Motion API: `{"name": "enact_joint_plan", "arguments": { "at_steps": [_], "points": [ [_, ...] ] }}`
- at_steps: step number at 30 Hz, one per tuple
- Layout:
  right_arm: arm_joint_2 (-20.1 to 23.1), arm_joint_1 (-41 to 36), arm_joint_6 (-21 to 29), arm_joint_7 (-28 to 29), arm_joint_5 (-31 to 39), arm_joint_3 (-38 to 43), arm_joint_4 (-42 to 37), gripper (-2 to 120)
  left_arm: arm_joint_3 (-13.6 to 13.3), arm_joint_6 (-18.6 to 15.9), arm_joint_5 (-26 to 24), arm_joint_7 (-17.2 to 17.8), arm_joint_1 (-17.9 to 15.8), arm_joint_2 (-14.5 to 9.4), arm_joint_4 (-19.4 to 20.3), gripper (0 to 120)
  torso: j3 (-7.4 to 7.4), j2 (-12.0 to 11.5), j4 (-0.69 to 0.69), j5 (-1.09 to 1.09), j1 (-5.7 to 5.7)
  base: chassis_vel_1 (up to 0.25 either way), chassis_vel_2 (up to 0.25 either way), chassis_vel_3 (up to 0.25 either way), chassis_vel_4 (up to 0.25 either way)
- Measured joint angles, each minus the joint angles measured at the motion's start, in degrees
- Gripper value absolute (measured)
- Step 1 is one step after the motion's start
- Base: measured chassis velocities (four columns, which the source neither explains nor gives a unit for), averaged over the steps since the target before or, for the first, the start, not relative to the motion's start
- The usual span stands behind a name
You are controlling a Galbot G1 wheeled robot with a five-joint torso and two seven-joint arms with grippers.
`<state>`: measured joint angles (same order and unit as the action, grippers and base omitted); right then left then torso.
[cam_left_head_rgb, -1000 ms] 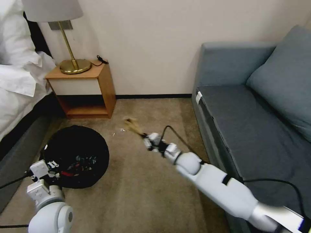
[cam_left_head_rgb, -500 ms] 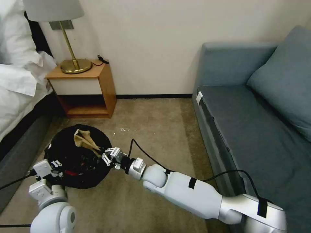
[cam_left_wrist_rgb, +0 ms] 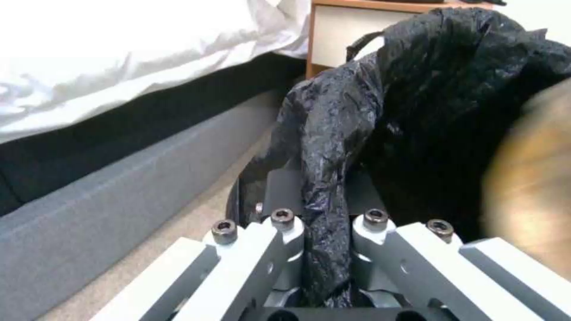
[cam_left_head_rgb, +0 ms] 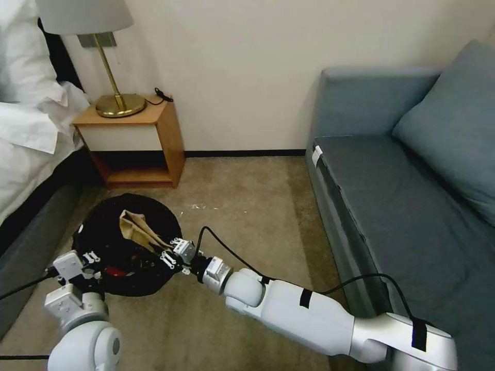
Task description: Pick up the trash bin, then pick up the garbage on the floor and place it into the trash bin.
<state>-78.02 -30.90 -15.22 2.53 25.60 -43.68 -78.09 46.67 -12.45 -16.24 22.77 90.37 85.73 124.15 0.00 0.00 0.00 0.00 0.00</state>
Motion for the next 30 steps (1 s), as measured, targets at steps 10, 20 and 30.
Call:
{"name": "enact_joint_plan", "arguments": {
  "at_steps": [10, 20, 30],
  "points": [
    [4.08, -1.27, -0.82, -2.13, 2.97, 4.62, -4.57, 73, 0.69, 0.84, 0.02, 0.00, 0.17, -0.78, 0.46, 5, 0.00, 0.00, 0.00, 0.02, 0.00, 0.000, 0.000, 0.000, 0.000],
    [12.55, -16.09, 1.42, 0.32, -5.06, 28.43, -18.83, 99, 1.62, 2.17, -14.79, 5.17, -2.62, -2.14, -3.72, 5, 0.00, 0.00, -0.01, 0.02, 0.00, 0.000, 0.000, 0.000, 0.000],
    [9.10, -40.49, 5.11, -0.53, -14.70, 59.57, -33.70, 100, 2.47, -3.89, -35.65, 18.17, -5.53, -2.22, -6.46, 5, -0.01, 0.00, 0.00, 0.01, 0.00, 0.000, 0.000, 0.000, 0.000]
  ]
}}
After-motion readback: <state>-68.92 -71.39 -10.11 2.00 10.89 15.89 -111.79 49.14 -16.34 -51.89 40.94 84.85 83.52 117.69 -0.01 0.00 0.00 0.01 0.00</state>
